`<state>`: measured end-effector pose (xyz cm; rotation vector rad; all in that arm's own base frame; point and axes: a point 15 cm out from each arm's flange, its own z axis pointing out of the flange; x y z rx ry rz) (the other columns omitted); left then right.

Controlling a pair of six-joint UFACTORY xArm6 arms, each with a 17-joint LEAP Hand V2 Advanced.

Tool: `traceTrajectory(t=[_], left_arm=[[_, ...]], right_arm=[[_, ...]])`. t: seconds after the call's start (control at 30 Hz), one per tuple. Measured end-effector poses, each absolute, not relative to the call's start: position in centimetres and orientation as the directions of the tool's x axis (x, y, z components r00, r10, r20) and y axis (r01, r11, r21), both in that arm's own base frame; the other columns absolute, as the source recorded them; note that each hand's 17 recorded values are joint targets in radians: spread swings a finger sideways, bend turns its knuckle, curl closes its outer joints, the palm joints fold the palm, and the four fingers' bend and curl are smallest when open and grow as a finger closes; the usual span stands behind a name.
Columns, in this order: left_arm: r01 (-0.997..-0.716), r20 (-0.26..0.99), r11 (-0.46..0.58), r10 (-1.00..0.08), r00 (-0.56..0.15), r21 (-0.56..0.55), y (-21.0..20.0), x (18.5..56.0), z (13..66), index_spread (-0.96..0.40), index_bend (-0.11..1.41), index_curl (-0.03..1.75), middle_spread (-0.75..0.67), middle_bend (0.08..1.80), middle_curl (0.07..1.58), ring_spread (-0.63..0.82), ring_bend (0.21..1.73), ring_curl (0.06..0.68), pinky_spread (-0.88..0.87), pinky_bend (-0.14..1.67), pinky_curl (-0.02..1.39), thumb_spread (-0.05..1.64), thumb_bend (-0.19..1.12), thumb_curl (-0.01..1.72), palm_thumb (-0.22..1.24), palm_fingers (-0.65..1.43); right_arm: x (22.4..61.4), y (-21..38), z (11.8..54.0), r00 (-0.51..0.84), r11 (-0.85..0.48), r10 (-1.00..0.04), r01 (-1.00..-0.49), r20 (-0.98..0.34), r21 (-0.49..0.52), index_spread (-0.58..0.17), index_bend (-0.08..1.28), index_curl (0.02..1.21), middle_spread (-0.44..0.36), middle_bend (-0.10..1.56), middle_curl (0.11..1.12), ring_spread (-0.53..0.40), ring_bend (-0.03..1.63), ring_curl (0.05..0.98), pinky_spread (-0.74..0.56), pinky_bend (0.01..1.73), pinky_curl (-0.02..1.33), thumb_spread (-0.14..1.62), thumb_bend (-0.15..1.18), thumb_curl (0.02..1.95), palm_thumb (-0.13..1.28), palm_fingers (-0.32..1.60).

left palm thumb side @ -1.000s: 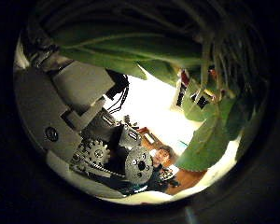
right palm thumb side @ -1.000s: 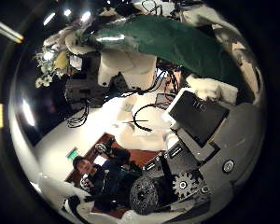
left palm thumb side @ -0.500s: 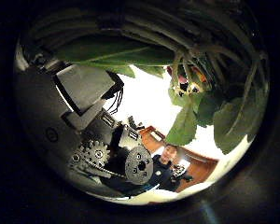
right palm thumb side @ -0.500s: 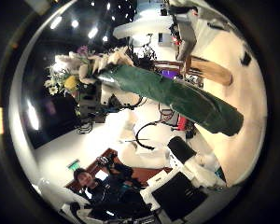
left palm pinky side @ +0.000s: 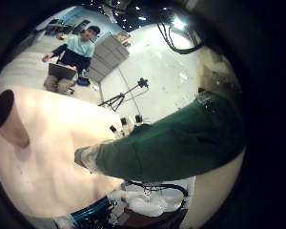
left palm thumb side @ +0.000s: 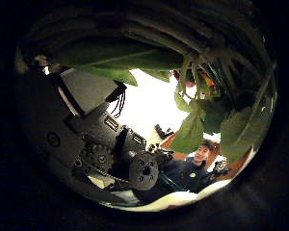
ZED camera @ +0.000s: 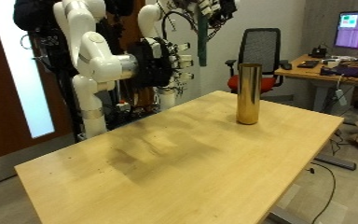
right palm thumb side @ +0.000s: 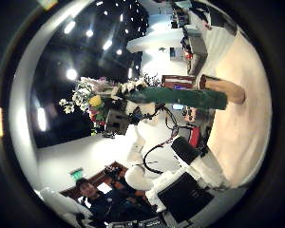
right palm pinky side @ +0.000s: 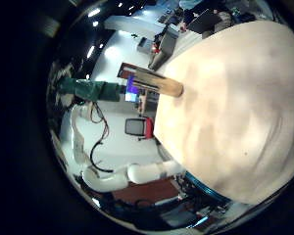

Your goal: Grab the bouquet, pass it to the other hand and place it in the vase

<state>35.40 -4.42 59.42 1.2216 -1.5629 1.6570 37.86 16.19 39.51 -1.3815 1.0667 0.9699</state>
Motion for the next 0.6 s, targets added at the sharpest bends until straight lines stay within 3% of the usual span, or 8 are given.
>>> traceTrajectory(t=[0.33, 0.6], left_arm=[[-0.811, 0.856, -0.29, -0.269, -0.441, -0.509, 1.2, 36.1, 61.7, -0.78, 0.39, 1.37, -0.47, 1.2, 0.89, -0.4, 1.45, 0.587, -0.57, 1.13, 0.71, 0.18, -0.02, 0.9, 1.11, 1.06], [-0.791, 0.861, -0.351, -0.297, -0.413, -0.501, 5.5, 36.9, 61.1, -0.77, 0.36, 1.43, -0.47, 1.19, 0.89, -0.41, 1.44, 0.591, -0.58, 1.12, 0.72, 0.17, -0.02, 0.91, 1.11, 1.07]], right_arm=[[36.9, 16.4, 37.7, 0.213, -0.004, -0.069, -0.977, -0.975, -0.213, -0.249, 0.16, 0.26, 0.152, 0.18, 0.28, 0.199, 0.35, 0.233, 0.31, 0.38, 0.34, 0.97, -0.02, 0.51, 0.89, -0.02], [36.9, 16.4, 37.6, 0.21, -0.003, -0.069, -0.978, -0.975, -0.21, -0.238, 0.16, 0.27, 0.154, 0.18, 0.28, 0.206, 0.34, 0.243, 0.31, 0.38, 0.33, 0.97, -0.02, 0.52, 0.9, -0.01]])
